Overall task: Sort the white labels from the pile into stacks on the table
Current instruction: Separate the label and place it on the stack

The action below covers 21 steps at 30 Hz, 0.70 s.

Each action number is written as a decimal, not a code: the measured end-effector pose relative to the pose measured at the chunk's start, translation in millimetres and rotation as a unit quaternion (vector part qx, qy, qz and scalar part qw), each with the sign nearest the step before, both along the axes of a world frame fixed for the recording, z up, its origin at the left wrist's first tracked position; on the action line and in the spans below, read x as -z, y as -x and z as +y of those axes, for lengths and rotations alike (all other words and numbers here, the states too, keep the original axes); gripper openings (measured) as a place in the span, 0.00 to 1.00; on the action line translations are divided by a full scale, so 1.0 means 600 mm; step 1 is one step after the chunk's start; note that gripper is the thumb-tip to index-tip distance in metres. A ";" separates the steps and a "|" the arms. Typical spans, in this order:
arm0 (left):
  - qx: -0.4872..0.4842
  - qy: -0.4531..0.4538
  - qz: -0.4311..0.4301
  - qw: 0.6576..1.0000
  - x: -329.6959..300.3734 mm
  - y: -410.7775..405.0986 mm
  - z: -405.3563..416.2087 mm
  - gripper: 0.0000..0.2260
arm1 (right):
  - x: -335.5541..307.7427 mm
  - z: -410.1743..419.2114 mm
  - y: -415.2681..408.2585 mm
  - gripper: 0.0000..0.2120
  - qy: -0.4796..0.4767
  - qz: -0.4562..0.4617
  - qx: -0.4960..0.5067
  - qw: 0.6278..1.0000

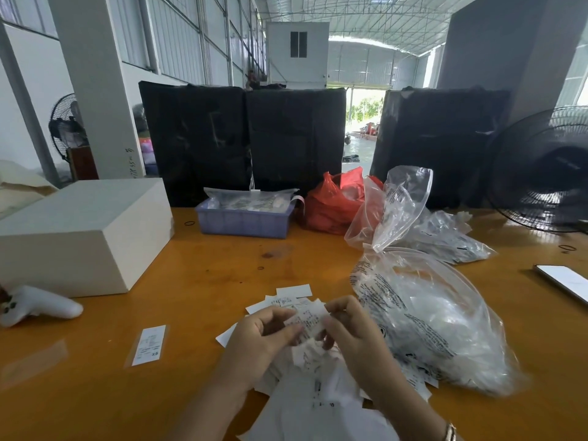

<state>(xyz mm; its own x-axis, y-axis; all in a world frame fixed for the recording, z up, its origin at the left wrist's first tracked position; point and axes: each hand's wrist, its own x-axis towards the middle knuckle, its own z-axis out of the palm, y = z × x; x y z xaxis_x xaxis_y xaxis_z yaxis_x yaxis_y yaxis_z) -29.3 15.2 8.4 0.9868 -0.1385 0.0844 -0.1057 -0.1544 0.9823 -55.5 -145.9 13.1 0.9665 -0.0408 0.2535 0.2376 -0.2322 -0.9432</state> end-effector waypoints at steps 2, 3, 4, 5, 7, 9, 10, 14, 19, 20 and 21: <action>0.002 0.006 0.009 1.000 0.001 0.000 -0.003 0.09 | 0.000 -0.001 0.000 0.05 0.013 -0.025 0.025 0.999; 0.007 -0.003 0.009 1.000 0.001 0.001 -0.004 0.10 | 0.001 0.001 0.000 0.06 0.033 -0.030 0.025 0.999; 0.011 -0.011 0.008 1.000 0.001 0.002 -0.005 0.12 | 0.002 0.003 0.002 0.07 0.058 -0.035 0.022 0.997; 0.014 -0.014 0.005 1.000 0.001 0.003 -0.005 0.14 | 0.004 0.007 0.003 0.07 0.081 -0.041 0.020 0.996; 0.009 -0.001 0.001 1.000 -0.001 0.004 -0.003 0.16 | 0.006 0.011 0.005 0.09 0.107 -0.057 0.031 0.992; -0.018 0.028 0.012 0.999 -0.001 0.003 -0.001 0.14 | 0.004 0.010 0.005 0.11 0.096 -0.068 0.049 0.992; -0.032 0.047 0.026 0.998 -0.002 0.003 0.000 0.12 | 0.003 0.009 0.005 0.11 0.096 -0.075 0.050 0.991; -0.039 0.078 0.060 0.994 -0.004 0.005 -0.001 0.10 | 0.000 0.015 0.011 0.10 0.151 -0.098 0.031 0.983; -0.033 0.097 0.071 0.992 -0.009 0.010 -0.003 0.12 | 0.005 0.015 0.006 0.06 0.086 -0.046 0.053 0.994; -0.027 0.093 0.072 0.993 -0.010 0.011 -0.002 0.15 | 0.005 0.014 0.004 0.05 0.076 -0.029 0.055 0.995; -0.019 0.086 0.074 0.993 -0.012 0.011 -0.001 0.18 | 0.005 0.013 0.003 0.05 0.065 -0.011 0.053 0.996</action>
<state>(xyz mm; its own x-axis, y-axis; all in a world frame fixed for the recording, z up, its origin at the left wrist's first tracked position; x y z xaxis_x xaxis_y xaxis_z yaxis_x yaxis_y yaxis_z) -36.2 14.3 15.6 0.9943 -0.0976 -0.0422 0.0441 0.0164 0.9989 -57.3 -138.2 10.2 0.9525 -0.1069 0.2852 0.2268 -0.3762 -0.8983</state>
